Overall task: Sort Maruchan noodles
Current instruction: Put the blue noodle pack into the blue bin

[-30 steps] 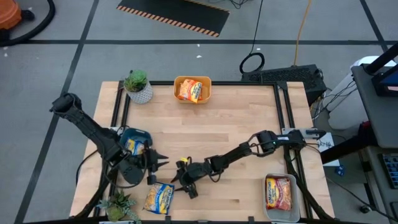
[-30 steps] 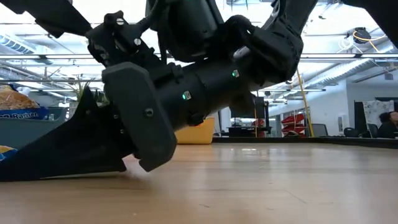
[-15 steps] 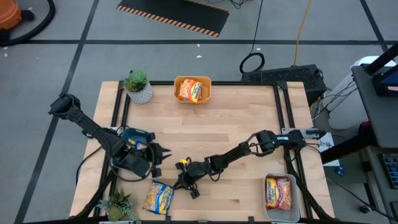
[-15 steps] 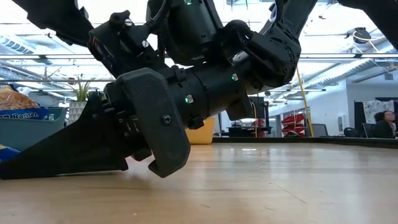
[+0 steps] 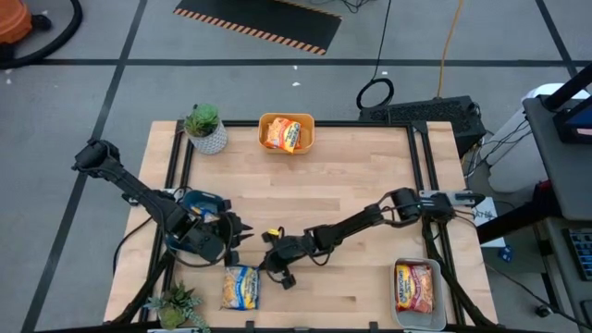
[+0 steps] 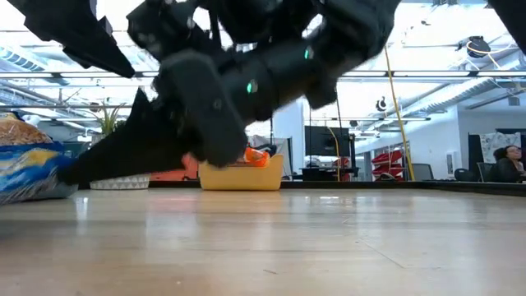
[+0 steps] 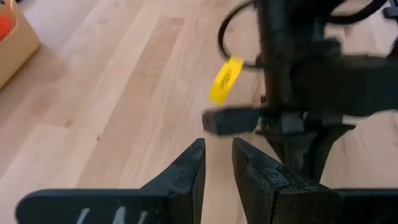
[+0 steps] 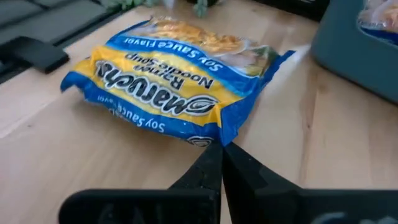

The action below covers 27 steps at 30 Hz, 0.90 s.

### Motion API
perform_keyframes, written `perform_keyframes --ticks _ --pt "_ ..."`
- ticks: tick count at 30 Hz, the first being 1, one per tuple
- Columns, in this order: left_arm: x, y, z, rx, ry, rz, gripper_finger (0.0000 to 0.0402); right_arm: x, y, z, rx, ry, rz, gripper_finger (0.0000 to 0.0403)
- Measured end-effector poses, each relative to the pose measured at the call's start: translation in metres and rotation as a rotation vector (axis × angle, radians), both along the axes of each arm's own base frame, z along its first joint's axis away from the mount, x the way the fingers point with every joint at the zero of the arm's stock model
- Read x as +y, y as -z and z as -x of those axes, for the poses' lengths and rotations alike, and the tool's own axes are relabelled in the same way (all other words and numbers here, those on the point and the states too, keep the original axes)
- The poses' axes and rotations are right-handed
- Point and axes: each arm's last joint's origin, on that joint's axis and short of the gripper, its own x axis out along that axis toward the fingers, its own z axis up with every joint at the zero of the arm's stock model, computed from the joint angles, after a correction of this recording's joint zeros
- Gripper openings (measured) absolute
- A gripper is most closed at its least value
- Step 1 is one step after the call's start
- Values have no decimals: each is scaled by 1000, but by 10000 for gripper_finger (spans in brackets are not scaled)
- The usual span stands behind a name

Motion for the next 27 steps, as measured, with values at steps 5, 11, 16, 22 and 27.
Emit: perform_keyframes --ticks 5,11,16,22,27 --pt "0 0 0 -15 -46 62 85 8 -16 11 65 40 106 0" --pt "-1 -2 -2 -39 -77 119 85 15 -37 23 87 110 226 0" --pt "-4 -5 -5 -71 -52 150 86 18 -57 30 80 144 268 0" --pt "-12 -10 -6 -121 34 133 86 17 -80 40 84 142 285 0" --pt "-21 -17 -6 -193 108 130 102 15 -92 45 82 149 299 0"
